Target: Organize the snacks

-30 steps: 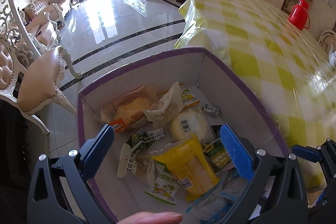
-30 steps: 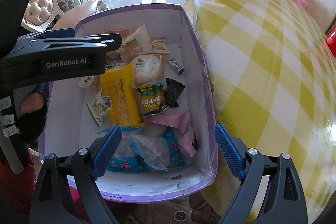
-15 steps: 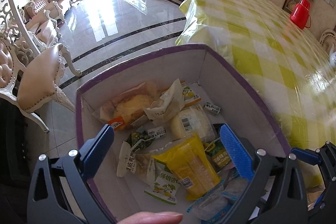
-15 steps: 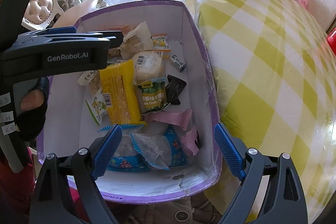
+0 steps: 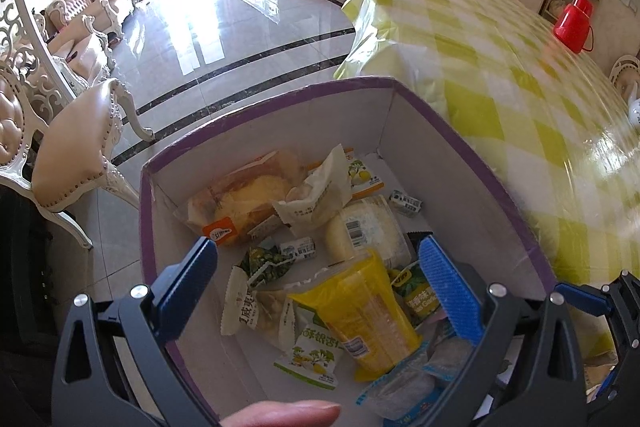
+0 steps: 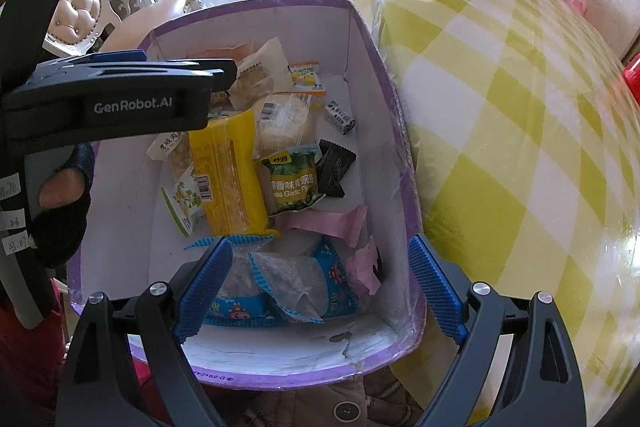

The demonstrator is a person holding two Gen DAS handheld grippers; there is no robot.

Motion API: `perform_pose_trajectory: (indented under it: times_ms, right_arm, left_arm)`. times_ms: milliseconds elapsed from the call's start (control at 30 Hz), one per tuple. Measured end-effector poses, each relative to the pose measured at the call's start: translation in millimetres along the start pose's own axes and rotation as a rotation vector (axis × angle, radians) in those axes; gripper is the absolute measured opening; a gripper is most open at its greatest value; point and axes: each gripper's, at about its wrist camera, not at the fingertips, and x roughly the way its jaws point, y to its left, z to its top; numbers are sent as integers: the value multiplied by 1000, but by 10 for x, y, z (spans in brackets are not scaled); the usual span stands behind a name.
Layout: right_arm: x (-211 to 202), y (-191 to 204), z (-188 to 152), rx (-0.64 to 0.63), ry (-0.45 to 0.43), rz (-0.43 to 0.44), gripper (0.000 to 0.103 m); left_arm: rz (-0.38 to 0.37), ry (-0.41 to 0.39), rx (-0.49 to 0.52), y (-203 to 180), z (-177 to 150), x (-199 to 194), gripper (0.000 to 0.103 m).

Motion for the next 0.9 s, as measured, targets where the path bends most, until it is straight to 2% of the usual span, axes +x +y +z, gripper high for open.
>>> perform_pose_trajectory:
  times_ms: [900]
  right_arm:
    - [40, 22, -34, -2, 7, -2, 87]
  left_arm:
    - [-5, 24, -8, 28, -4, 81, 101]
